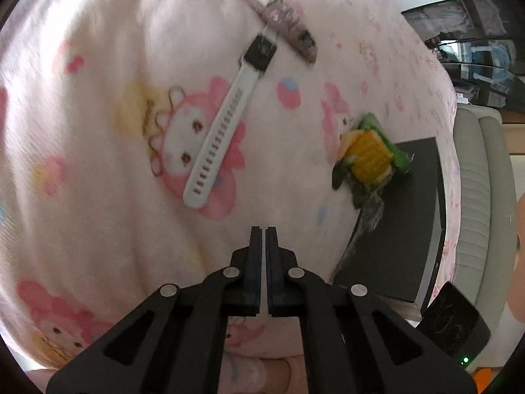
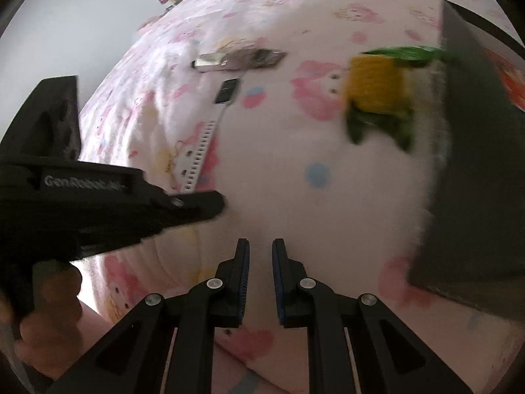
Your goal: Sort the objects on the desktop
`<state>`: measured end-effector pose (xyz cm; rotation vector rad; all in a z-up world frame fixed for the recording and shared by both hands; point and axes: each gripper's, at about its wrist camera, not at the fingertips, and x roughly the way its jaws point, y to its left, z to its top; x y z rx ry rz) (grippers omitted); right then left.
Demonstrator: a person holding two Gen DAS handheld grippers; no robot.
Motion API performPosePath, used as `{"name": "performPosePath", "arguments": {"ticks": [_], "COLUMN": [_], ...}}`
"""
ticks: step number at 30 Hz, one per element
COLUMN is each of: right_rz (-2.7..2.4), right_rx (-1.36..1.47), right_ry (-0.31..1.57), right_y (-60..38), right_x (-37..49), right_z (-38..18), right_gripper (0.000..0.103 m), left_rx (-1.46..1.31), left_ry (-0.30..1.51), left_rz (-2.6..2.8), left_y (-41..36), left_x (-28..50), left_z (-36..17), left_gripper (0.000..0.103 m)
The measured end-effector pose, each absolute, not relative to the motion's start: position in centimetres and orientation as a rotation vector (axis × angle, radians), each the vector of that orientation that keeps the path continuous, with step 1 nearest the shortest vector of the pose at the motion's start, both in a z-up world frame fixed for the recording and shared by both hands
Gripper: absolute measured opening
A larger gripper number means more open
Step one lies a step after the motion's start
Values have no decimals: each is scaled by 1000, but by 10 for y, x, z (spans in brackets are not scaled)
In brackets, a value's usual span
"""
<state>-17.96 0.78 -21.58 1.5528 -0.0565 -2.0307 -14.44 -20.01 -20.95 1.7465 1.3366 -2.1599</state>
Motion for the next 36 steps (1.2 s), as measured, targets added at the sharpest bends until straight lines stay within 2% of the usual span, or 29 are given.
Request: {"name": "performPosePath", "arguments": {"ticks": [7, 13, 18, 21, 22, 24, 25, 29, 36], "right_rz": [-2013, -1975, -1931, -1941, -1964, -1987, -1987, -2033, -2095], "right_rx": [1502, 1521, 1570, 1555, 1519, 1487, 1479, 1433, 1297], "right_ry": [-111, -90, -64, -43, -9, 23, 0, -32, 46], "right_y": [-2, -48, -80, -92, -95, -96, -94, -76, -21], "right_x": [-181, -196, -211, -217, -216, -213, -212, -208, -171], "right_z": [-202, -214, -236, -245, -245, -244, -244, -232, -186], "right_gripper": [12, 16, 22, 23, 12, 8, 2, 1, 1], "left_rx": [1550, 1430, 1449, 1495, 1503, 1506, 1507, 1542, 1645], "left_ry": [1393, 1481, 1545, 1510, 1495, 1480, 1489, 1496, 1477], "left_rz": [-2076, -2003, -1926, -1944, -1953, -1955, -1945, -1937, -1931], "left_y": [-241, -267, -271, -264, -264, -264, -264, -256, -238], "left_x": [-138, -133, -140, -149, -150, -151, -149, -149, -154], "left_z": [-209, -219, -239, -240, -239, -238, -239, -242, -249], "left_gripper": [1, 2, 2, 2, 3, 3, 3, 3, 3]}}
